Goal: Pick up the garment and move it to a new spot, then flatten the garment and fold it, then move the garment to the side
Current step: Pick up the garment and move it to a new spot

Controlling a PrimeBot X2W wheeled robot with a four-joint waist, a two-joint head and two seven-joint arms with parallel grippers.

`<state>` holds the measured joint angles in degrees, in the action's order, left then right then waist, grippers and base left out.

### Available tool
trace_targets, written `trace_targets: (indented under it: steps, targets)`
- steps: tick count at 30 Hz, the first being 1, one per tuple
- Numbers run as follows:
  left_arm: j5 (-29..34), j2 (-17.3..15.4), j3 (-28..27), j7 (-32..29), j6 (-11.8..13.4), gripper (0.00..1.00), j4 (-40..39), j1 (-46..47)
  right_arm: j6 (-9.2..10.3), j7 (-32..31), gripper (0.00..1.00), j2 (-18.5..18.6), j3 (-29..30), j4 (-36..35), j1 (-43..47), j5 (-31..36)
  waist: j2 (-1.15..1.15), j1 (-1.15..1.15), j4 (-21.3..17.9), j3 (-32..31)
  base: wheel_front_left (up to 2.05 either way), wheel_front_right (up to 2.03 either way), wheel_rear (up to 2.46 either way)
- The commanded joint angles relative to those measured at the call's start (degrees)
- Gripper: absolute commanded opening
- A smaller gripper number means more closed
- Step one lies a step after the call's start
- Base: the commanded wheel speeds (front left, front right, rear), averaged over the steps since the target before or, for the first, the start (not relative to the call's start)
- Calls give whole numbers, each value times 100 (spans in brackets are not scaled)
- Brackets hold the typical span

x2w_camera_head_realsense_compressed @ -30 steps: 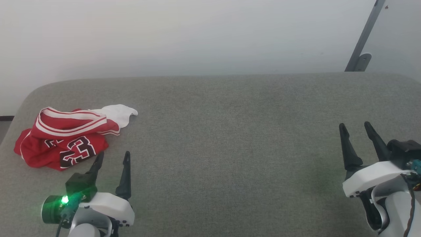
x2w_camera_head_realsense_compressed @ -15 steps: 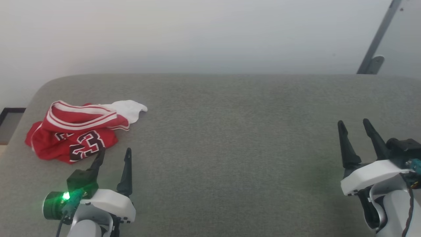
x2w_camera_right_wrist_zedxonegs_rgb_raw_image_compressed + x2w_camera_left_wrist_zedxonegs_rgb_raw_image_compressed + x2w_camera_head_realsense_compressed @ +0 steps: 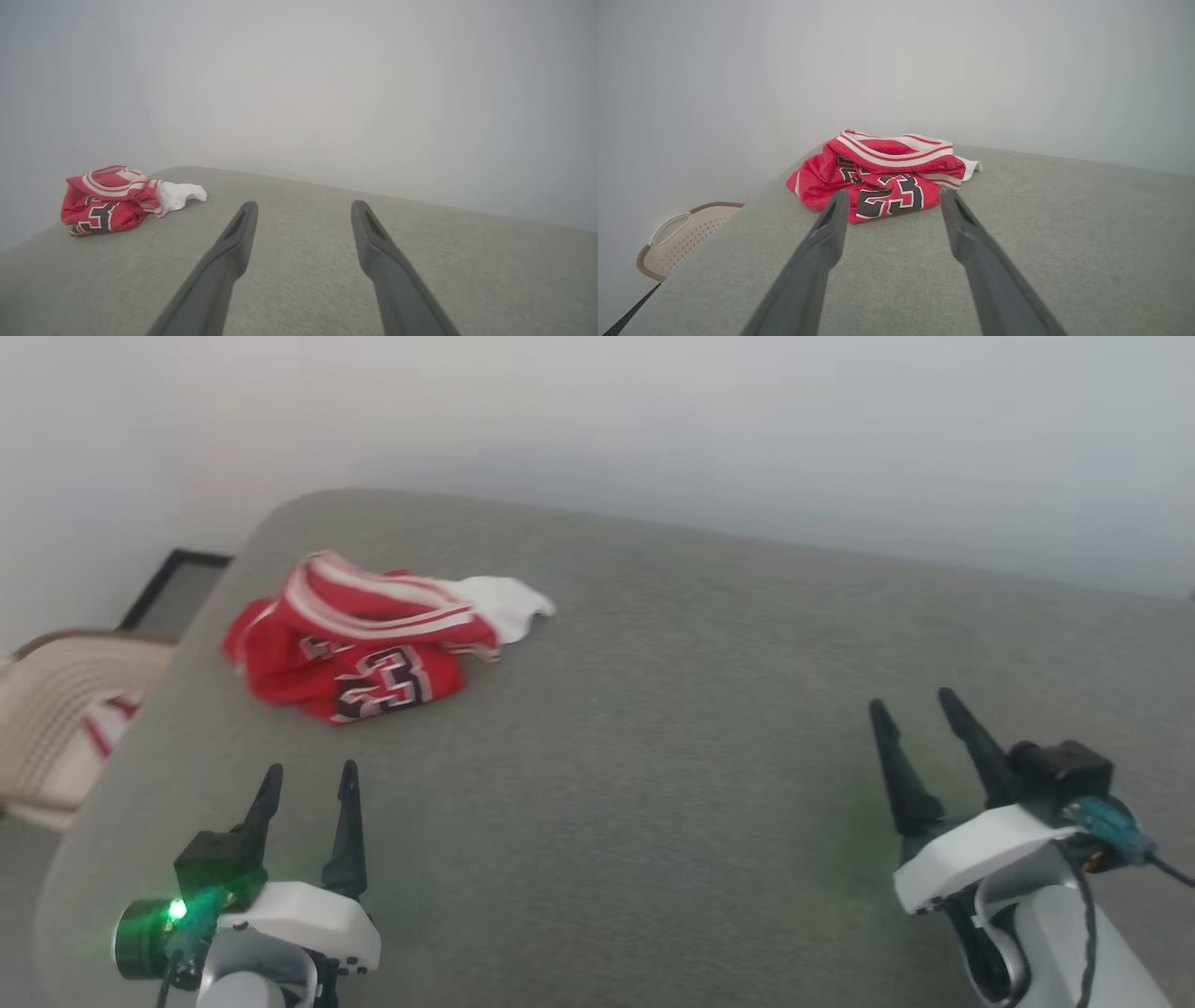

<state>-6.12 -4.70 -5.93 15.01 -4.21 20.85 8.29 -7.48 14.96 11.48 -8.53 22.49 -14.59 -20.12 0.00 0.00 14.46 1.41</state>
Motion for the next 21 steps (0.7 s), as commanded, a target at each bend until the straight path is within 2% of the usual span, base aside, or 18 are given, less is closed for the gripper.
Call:
trace_targets:
  steps: [1, 12, 21]
  targets:
    - [-18, 35, -36, 26, 38, 100, -30, -51, -2, 30, 100, -31, -66, -11, -58, 3, 0, 0, 353, 50, 0, 0, 0]
    - [-150, 146, -177, 23, 112, 100, -221, -308, -2, 31, 100, -248, -679, -14, -34, -59, 0, 0, 1484, 27, 0, 0, 0]
    - [-284, 175, -300, 23, 206, 100, -538, -680, -1, 30, 100, -310, -1179, 65, -275, -160, 0, 0, 1572, 96, 0, 0, 0]
